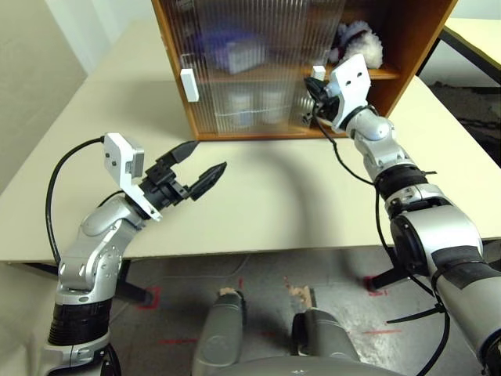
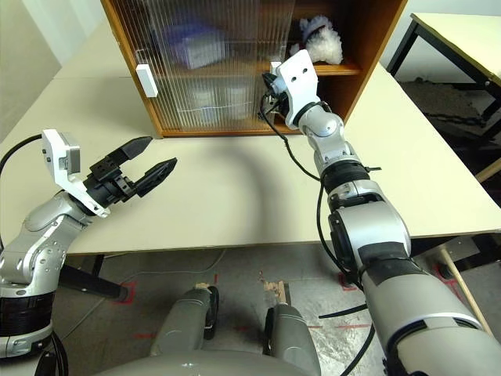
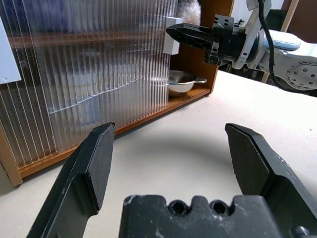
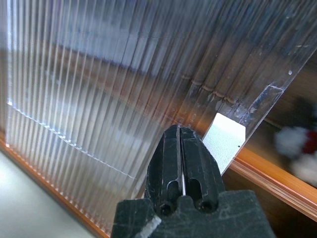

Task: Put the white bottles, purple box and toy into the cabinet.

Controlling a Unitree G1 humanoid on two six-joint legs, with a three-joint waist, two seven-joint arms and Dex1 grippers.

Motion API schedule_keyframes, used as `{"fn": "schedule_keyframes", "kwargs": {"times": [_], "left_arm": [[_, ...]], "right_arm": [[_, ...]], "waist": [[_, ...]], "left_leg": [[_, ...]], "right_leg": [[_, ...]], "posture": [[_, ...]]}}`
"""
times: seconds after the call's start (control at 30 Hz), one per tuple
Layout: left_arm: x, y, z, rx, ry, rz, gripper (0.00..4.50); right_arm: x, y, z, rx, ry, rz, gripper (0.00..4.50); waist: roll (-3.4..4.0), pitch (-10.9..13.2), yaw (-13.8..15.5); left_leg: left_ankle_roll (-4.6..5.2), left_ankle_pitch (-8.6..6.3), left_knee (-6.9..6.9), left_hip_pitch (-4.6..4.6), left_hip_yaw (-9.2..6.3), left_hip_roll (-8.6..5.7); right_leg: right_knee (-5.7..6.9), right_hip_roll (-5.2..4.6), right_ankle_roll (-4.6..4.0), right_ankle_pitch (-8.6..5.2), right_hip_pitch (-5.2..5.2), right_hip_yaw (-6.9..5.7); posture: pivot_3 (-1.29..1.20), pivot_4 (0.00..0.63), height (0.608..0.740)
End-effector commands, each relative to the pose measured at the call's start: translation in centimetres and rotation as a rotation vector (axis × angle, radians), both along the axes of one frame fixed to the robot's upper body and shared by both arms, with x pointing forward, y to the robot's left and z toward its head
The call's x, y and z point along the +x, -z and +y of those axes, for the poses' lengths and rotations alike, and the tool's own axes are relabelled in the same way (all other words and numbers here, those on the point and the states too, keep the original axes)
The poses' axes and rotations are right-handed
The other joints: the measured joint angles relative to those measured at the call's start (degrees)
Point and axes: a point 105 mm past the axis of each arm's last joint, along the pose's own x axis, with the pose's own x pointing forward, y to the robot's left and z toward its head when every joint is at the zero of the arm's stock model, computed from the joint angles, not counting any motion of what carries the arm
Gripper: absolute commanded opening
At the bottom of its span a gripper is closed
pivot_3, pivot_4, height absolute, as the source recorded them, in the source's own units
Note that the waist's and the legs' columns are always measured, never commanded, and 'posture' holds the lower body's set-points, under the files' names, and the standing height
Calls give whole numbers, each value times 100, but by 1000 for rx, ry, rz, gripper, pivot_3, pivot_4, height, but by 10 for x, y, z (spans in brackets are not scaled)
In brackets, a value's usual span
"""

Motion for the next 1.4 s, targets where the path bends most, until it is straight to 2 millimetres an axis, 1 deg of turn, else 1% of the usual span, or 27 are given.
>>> {"fn": "schedule_keyframes", "kwargs": {"times": [0.03, 0.23, 0.4, 0.53, 0.77, 1.07, 1.17, 1.4], "left_arm": [[2, 3, -1, 11, 9, 7, 4500], [2, 3, -2, 11, 16, 10, 4500], [2, 4, -2, 12, 20, 10, 4500], [2, 3, -2, 4, 22, 9, 4500], [2, 3, -3, -4, 26, 8, 4500], [2, 2, -3, -5, 30, 5, 4500], [1, 0, -2, -27, 27, 0, 4500], [1, 0, -4, -27, 31, 0, 4500]], "right_arm": [[3, 8, -30, -8, 103, 14, 33], [3, 14, -57, -42, 186, 26, 33], [3, 13, -71, -57, 228, 25, 33], [2, 13, -89, -68, 278, 33, 33], [1, 14, -107, -78, 335, 43, 33], [2, 14, -124, -93, 403, 59, 33], [1, 14, -135, -101, 444, 74, 33], [0, 17, -149, -109, 502, 98, 33]], "waist": [[0, 0, 9], [-1, -1, 0], [-2, -1, -16], [-2, -1, -55], [-3, -2, -73], [-3, -2, -61], [-3, -2, -56], [-3, -2, -77]], "left_leg": [[0, 0, 0, 0, 1, 0], [1, 1, 2, 1, 7, 1], [5, 4, 2, 2, 7, 2], [13, 22, 2, 1, 7, 2], [19, 27, 6, 2, 8, 1], [21, 29, 11, 2, 9, 0], [21, 29, 14, 2, 9, 0], [22, 28, 23, 6, 7, 2]], "right_leg": [[0, -3, -10, -3, 0, 0], [0, -6, -5, 5, 0, 2], [0, -5, -2, 9, 1, 0], [0, -6, -2, 10, 2, 1], [-1, -4, -6, 13, 3, 8], [-1, -5, -6, 12, 9, 7], [-3, -6, -3, 11, 14, 6], [-4, -8, 6, 11, 21, 6]], "posture": [[253, 42, 740], [246, 41, 740], [244, 40, 740], [243, 38, 740], [240, 38, 740], [245, 41, 740], [246, 42, 740], [243, 44, 740]]}}
